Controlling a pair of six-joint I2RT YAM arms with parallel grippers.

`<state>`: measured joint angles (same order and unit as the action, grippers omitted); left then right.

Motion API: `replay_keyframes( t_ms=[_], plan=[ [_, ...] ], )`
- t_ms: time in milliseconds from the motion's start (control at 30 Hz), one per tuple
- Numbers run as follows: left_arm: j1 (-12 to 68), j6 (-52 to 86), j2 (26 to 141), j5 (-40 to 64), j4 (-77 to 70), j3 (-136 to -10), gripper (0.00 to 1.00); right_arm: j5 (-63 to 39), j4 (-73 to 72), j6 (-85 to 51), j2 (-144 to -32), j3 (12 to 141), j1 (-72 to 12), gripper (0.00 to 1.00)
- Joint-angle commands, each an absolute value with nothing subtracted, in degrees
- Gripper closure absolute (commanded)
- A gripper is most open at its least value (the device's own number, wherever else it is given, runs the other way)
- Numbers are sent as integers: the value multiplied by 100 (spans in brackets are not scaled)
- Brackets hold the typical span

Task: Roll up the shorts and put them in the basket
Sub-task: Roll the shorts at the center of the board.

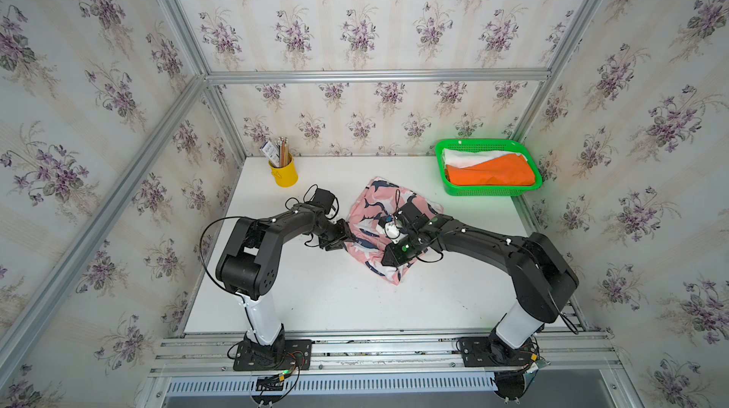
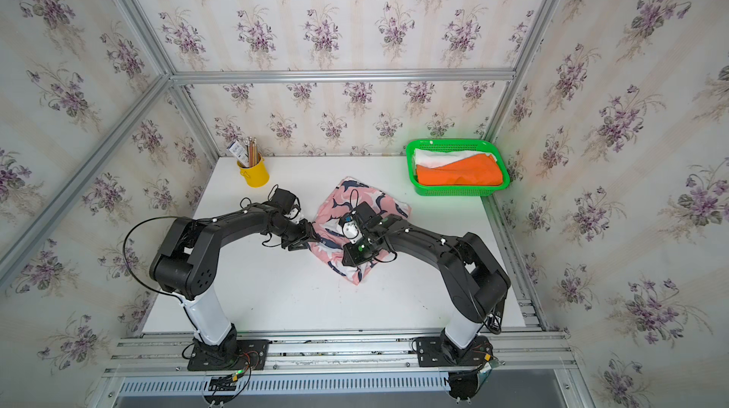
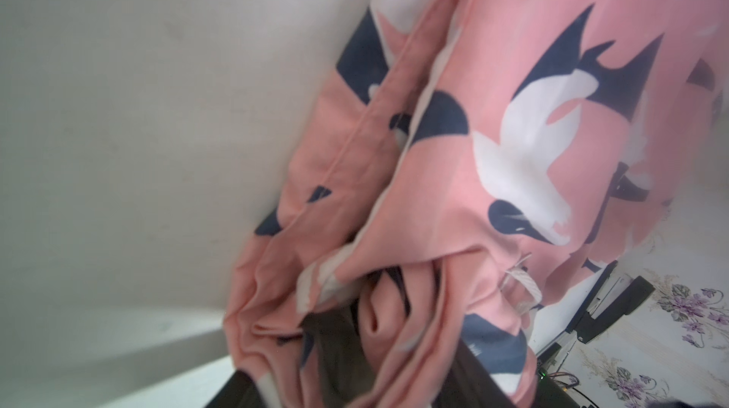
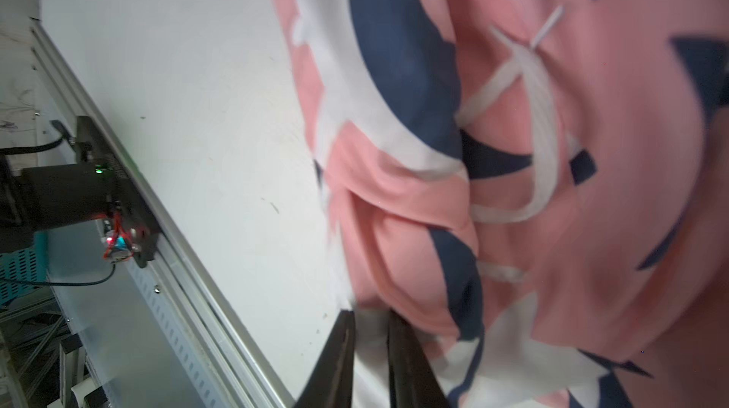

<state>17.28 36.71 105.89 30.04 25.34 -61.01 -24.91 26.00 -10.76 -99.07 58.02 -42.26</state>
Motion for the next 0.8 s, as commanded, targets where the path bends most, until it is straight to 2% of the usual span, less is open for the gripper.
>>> replay_keyframes(
  t_ms=[0,67,100,267,467,667,767],
  plan=[
    [1705,3533,10704,2285,3049,-6003,44,-2034,2404,-1265,-10091,5532,-4244,82],
    [1696,3493,10681,2312,3105,-6031,43,-1557,2528,-1261,-10018,5588,-4344,82],
    [1696,3475,10672,2301,3132,-6044,43,-1337,2584,-1238,-9907,5653,-4434,79],
    [1687,3381,10722,2320,3260,-6159,43,58,2880,-852,-9415,6204,-5253,55],
    [1687,3368,10740,2351,3260,-6151,43,1730,2741,48,-9755,6490,-6319,34],
    [1687,3346,10744,2389,3300,-6205,42,2971,2455,654,-10622,6543,-6643,26],
    [1682,3305,10758,2416,3310,-6219,42,3513,2161,847,-10905,6454,-6639,25]
  ],
)
